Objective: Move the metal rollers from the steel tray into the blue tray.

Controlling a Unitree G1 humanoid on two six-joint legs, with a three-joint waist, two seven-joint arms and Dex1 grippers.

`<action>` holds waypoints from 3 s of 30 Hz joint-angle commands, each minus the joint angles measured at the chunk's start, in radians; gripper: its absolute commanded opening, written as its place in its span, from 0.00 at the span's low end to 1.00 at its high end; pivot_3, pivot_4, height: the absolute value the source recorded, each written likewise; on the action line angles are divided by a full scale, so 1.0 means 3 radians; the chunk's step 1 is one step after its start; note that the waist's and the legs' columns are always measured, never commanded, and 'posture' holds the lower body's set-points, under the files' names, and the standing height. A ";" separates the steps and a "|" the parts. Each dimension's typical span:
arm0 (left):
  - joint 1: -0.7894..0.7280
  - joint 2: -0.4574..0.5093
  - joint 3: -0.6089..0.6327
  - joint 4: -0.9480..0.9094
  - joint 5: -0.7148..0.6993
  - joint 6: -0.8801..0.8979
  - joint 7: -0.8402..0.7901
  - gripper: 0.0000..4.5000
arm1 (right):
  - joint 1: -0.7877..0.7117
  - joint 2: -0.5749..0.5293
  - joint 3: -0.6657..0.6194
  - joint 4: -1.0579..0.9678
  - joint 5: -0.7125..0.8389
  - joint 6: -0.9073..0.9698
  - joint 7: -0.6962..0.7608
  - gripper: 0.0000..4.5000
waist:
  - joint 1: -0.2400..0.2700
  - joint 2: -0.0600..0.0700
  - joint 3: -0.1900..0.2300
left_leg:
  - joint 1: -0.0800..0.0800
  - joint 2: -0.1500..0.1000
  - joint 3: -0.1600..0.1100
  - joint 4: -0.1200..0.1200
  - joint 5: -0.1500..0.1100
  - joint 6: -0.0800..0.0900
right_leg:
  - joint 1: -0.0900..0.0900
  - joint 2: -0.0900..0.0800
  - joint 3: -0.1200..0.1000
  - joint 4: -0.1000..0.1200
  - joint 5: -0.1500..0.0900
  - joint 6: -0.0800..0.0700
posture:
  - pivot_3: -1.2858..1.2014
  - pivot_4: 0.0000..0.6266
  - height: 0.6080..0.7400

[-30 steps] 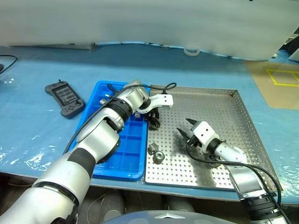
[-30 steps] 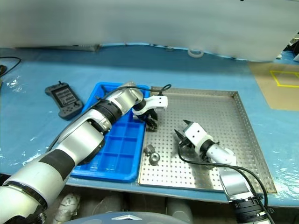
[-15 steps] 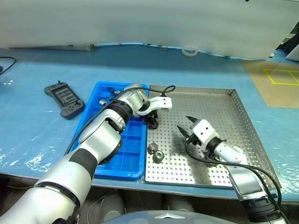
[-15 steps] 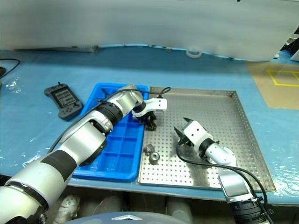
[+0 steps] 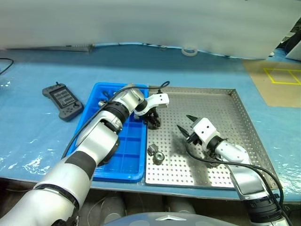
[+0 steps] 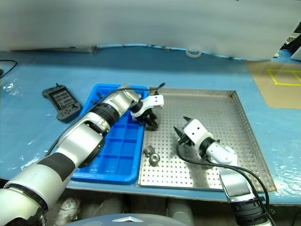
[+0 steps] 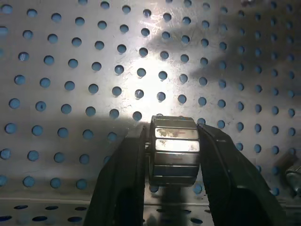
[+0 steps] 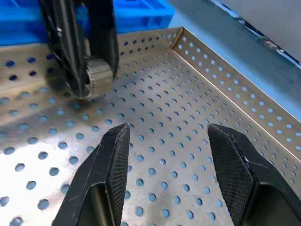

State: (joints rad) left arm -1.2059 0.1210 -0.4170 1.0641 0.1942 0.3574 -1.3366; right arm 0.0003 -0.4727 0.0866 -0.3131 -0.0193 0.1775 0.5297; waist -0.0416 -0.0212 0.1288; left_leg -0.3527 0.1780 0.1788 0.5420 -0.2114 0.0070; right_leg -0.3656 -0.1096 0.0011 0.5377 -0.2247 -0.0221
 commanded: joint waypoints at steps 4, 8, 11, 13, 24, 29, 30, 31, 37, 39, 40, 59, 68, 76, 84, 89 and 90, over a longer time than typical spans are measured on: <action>-0.0050 0.0340 0.0563 -0.0761 -0.0575 0.0409 -0.0314 0.28 | -0.0256 -0.0220 -0.0186 -0.0331 0.0280 0.0184 0.0267 0.60 | 0.0008 0.0001 0.0004 | -0.0007 0.0000 0.0000 -0.0001 0.0000 0.0006 | -0.0005 0.0000 -0.0002 0.0001 0.0001 -0.0001 | 0.41 0.24 1.00; 0.0159 0.0613 0.0780 -0.1548 -0.0885 0.0871 -0.0345 0.28 | -0.0632 -0.0261 -0.0117 -0.0215 0.0343 0.0189 0.0423 0.60 | 0.0026 0.0004 0.0008 | -0.0006 -0.0001 0.0001 -0.0002 -0.0002 0.0009 | -0.0002 -0.0002 -0.0004 0.0000 0.0000 -0.0002 | 0.44 0.24 1.00; 0.0456 0.0908 0.0951 -0.2297 -0.1162 0.1265 -0.0336 0.28 | -0.0895 -0.0239 0.0028 -0.0110 0.0427 0.0194 0.0637 0.60 | 0.0035 0.0009 0.0011 | 0.0001 0.0002 0.0003 -0.0007 -0.0001 0.0007 | -0.0001 -0.0001 -0.0004 0.0002 -0.0002 -0.0006 | 0.46 0.24 1.00; 0.0668 0.1075 0.1058 -0.2670 -0.1305 0.1348 -0.0271 0.28 | -0.1004 -0.0251 0.0186 -0.0007 0.0395 0.0102 0.0799 0.60 | 0.0058 0.0008 0.0011 | 0.0000 0.0005 0.0002 -0.0010 0.0002 0.0002 | -0.0003 0.0001 -0.0007 0.0004 -0.0003 -0.0007 | 0.48 0.24 1.00; 0.2618 0.1984 0.2106 -0.4391 -0.1867 0.1274 0.0251 0.28 | -0.1839 -0.0163 0.0777 0.1087 0.0277 -0.0797 0.1672 0.60 | 0.0300 -0.0001 0.0015 | -0.0005 0.0002 -0.0005 -0.0018 0.0012 -0.0018 | -0.0004 -0.0001 -0.0020 0.0003 -0.0004 -0.0009 | 0.61 0.24 1.00; 0.3878 0.1977 0.2523 -0.5048 -0.1986 0.1125 0.0517 0.28 | -0.2109 0.0026 0.0888 0.1552 0.0269 -0.1119 0.1894 0.60 | 0.0451 -0.0010 0.0020 | -0.0008 0.0006 -0.0014 -0.0024 0.0012 -0.0021 | -0.0005 0.0001 -0.0036 0.0004 -0.0007 -0.0013 | 0.66 0.24 1.00; 0.4120 0.1942 0.2563 -0.5144 -0.1978 0.1037 0.0562 0.28 | -0.2140 0.0068 0.0910 0.1626 0.0252 -0.1174 0.1915 0.60 | 0.0471 -0.0010 0.0021 | -0.0009 0.0006 -0.0015 -0.0024 0.0012 -0.0020 | -0.0005 0.0001 -0.0039 0.0004 -0.0008 -0.0014 | 0.67 0.24 1.00; 0.4298 0.1901 0.2595 -0.5208 -0.1990 0.0999 0.0628 0.28 | -0.2160 0.0103 0.0929 0.1682 0.0252 -0.1218 0.1950 0.60 | 0.0498 -0.0014 0.0023 | -0.0012 0.0007 -0.0017 -0.0024 0.0013 -0.0019 | -0.0006 0.0001 -0.0040 0.0004 -0.0008 -0.0014 | 0.67 0.24 1.00; 0.4682 0.1685 0.2713 -0.5345 -0.2042 0.0955 0.1157 0.28 | -0.2239 0.0269 0.0965 0.1842 0.0224 -0.1349 0.2037 0.60 | 0.0741 -0.0016 0.0033 | -0.0015 0.0016 -0.0020 -0.0023 0.0016 -0.0044 | 0.0002 0.0005 -0.0065 0.0006 -0.0009 -0.0015 | 0.68 0.24 1.00; 0.4714 0.1649 0.2759 -0.5327 -0.2085 0.0986 0.1298 0.28 | -0.2248 0.0300 0.0940 0.1807 0.0255 -0.1294 0.2038 0.60 | 0.0779 -0.0015 0.0034 | -0.0008 0.0023 -0.0024 -0.0027 0.0022 -0.0053 | 0.0006 0.0006 -0.0065 0.0006 -0.0010 -0.0013 | 0.69 0.24 1.00; 0.4731 0.1650 0.2767 -0.5310 -0.2105 0.0975 0.1332 0.28 | -0.2249 0.0308 0.0934 0.1789 0.0261 -0.1273 0.2036 0.60 | 0.0806 -0.0016 0.0034 | -0.0002 0.0026 -0.0026 -0.0029 0.0024 -0.0056 | 0.0008 0.0007 -0.0064 0.0007 -0.0010 -0.0013 | 0.68 0.24 1.00; 0.4549 0.2163 0.2245 -0.4681 -0.2140 0.0882 0.1232 0.72 | -0.2073 0.0234 0.0821 0.1596 0.0182 -0.1124 0.1726 0.60 | 0.0810 -0.0018 0.0030 | 0.0041 0.0055 -0.0039 -0.0059 0.0054 -0.0106 | 0.0007 0.0050 -0.0046 0.0039 -0.0014 -0.0001 | 0.64 0.24 1.00; 0.3593 0.2243 0.1869 -0.4275 -0.2169 0.0602 0.0969 0.72 | -0.1955 -0.0009 0.0484 0.1412 0.0210 -0.0936 0.1442 0.60 | 0.0771 -0.0022 0.0026 | 0.0061 0.0072 -0.0008 -0.0079 0.0070 -0.0133 | 0.0001 0.0069 -0.0033 0.0053 -0.0014 -0.0001 | 0.57 0.24 1.00; 0.1733 0.1642 0.0967 -0.3202 -0.1952 0.0526 0.0518 0.72 | -0.1587 -0.0193 -0.0228 0.1053 0.0199 -0.0621 0.0694 0.60 | 0.0545 -0.0047 0.0008 | 0.0037 0.0037 -0.0008 -0.0054 0.0074 -0.0138 | -0.0001 0.0067 -0.0026 0.0059 -0.0008 0.0005 | 0.49 0.24 1.00; 0.0847 0.0697 0.0205 -0.1758 -0.1426 -0.0402 -0.0284 0.72 | -0.0504 -0.0449 -0.0796 -0.0227 0.0249 0.0074 0.0360 0.60 | 0.0185 -0.0045 0.0002 | 0.0016 0.0037 -0.0008 -0.0038 0.0069 -0.0105 | -0.0004 0.0073 -0.0003 0.0047 0.0008 0.0030 | 0.37 0.24 1.00; 0.0512 0.0161 0.0132 -0.0950 -0.1230 -0.0991 -0.0527 0.72 | 0.0180 -0.0313 -0.1038 -0.0947 0.0195 0.0475 0.0050 0.60 | 0.0008 -0.0032 -0.0005 | 0.0019 0.0040 -0.0005 -0.0036 0.0058 -0.0089 | 0.0001 0.0069 0.0000 0.0023 0.0000 0.0017 | 0.30 0.24 1.00; 0.0432 0.0026 0.0174 -0.0790 -0.1261 -0.1022 -0.0621 0.72 | 0.0316 -0.0260 -0.1072 -0.1079 0.0180 0.0537 -0.0019 0.60 | -0.0018 -0.0030 -0.0006 | 0.0022 0.0041 -0.0004 -0.0036 0.0050 -0.0079 | 0.0006 0.0067 0.0000 0.0021 0.0000 0.0017 | 0.29 0.24 1.00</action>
State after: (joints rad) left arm -1.0232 0.1716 -0.3853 0.7705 -0.1734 0.0957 -1.4773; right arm 0.0596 -0.5691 -0.1927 -0.5391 0.0378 0.3097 0.5653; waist -0.0469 -0.0303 0.1271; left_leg -0.3456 0.1913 0.1784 0.5315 -0.1999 -0.0150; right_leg -0.3633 -0.0907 0.0019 0.5429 -0.2250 -0.0175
